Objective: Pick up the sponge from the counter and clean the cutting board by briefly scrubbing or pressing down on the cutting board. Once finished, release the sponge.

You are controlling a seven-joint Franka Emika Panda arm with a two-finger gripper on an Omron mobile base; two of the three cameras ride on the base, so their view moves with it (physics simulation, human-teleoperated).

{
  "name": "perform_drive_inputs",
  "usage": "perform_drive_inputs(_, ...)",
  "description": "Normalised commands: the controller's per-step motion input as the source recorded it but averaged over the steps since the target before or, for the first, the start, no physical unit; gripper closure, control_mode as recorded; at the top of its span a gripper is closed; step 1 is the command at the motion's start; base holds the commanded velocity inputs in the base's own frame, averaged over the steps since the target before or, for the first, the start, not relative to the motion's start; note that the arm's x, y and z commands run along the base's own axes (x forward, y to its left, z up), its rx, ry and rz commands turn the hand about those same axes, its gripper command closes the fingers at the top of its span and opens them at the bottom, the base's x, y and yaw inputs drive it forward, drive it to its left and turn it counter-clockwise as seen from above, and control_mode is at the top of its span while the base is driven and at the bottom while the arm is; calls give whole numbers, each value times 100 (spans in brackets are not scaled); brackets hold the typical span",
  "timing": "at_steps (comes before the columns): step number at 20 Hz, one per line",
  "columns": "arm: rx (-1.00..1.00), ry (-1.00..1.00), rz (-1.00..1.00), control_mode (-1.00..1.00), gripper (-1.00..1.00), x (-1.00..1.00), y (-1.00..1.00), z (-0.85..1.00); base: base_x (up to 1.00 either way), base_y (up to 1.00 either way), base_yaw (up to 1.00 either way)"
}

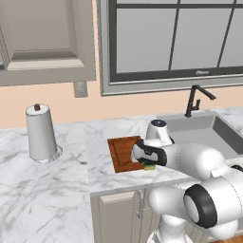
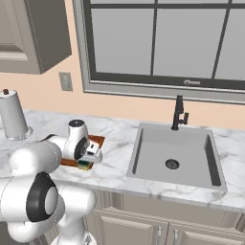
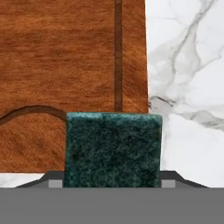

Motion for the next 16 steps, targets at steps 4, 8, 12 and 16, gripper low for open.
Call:
perform_drive_inputs(4, 0, 0, 4, -100, 100, 25, 0, 8, 0, 0, 0)
perform_drive_inputs(8, 0, 0, 6, -100, 100, 18, 0, 13, 0, 0, 0)
perform_drive_inputs(12, 0, 0, 6, -100, 100, 9, 0, 21, 0, 0, 0)
perform_drive_inputs(16, 0, 0, 3, -100, 100, 7, 0, 1, 0, 0, 0)
